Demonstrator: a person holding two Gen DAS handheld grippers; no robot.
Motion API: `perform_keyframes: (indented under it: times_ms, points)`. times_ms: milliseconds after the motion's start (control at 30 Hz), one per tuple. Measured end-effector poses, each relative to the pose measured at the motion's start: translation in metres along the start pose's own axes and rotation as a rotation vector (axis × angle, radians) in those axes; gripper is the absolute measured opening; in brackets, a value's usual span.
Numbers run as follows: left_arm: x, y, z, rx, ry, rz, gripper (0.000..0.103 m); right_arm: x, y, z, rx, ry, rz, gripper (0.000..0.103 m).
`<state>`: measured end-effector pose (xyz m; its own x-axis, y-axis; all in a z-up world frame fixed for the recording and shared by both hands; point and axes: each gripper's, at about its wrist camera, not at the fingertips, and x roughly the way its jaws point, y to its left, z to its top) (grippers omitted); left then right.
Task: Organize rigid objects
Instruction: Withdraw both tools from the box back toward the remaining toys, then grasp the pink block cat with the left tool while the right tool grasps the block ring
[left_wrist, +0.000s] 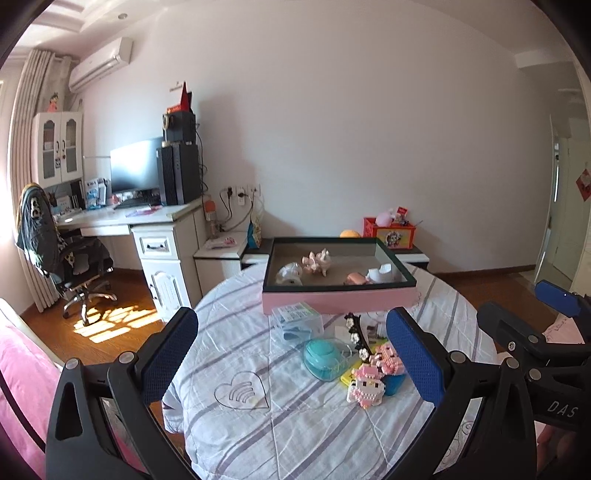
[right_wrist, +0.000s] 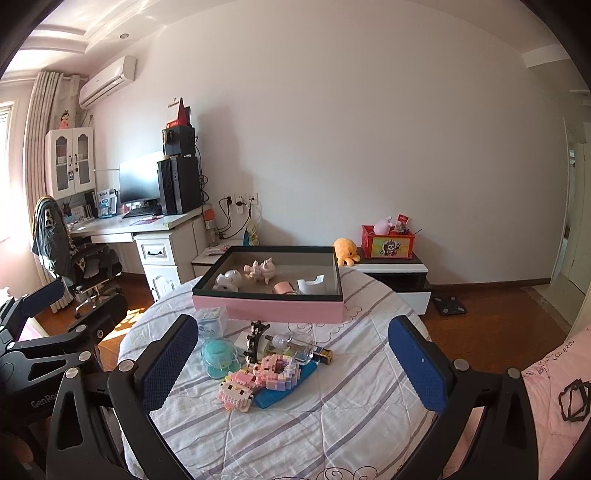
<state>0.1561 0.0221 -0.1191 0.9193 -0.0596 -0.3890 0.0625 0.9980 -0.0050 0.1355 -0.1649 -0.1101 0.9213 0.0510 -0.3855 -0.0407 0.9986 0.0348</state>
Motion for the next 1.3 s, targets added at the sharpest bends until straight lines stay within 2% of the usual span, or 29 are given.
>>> perform_keyframes:
  times_ms: [200, 367, 633, 900, 933, 967, 1000, 1100, 1167, 1200, 1300]
  points:
    - [0.049, -0.001, -0.033, 0.003, 0.158, -0.012, 0.103, 0.05, -0.004, -0.032, 0.0, 0.145, 0.026, 0.103]
    - [0.081, -0.013, -0.053, 0.017, 0.249, -0.041, 0.103, 0.08, -0.018, -0.056, 0.019, 0.231, 0.027, 0.103]
    - [0.111, -0.051, -0.07, 0.091, 0.302, -0.078, 0.103, 0.099, -0.058, -0.078, 0.079, 0.293, -0.027, 0.103]
    - [0.137, -0.068, -0.085, 0.134, 0.358, -0.097, 0.101, 0.117, -0.077, -0.088, 0.116, 0.337, -0.024, 0.103]
    - [0.137, -0.069, -0.084, 0.136, 0.348, -0.11, 0.099, 0.119, -0.077, -0.089, 0.122, 0.338, -0.016, 0.103]
    - [0.137, -0.07, -0.082, 0.143, 0.339, -0.119, 0.091, 0.119, -0.077, -0.089, 0.127, 0.336, -0.011, 0.103]
    - [0.136, -0.071, -0.081, 0.143, 0.327, -0.131, 0.076, 0.12, -0.076, -0.088, 0.127, 0.334, -0.01, 0.103]
    - [0.137, -0.072, -0.08, 0.163, 0.331, -0.144, 0.056, 0.123, -0.07, -0.088, 0.106, 0.337, -0.008, 0.103]
    - [0.142, -0.071, -0.086, 0.175, 0.362, -0.156, 0.049, 0.124, -0.067, -0.088, 0.104, 0.343, -0.003, 0.103]
    - [0.145, -0.07, -0.09, 0.178, 0.384, -0.151, 0.048, 0.125, -0.065, -0.088, 0.102, 0.343, -0.002, 0.103]
    - [0.139, -0.063, -0.091, 0.168, 0.373, -0.157, 0.049, 0.125, -0.058, -0.087, 0.089, 0.343, 0.006, 0.103]
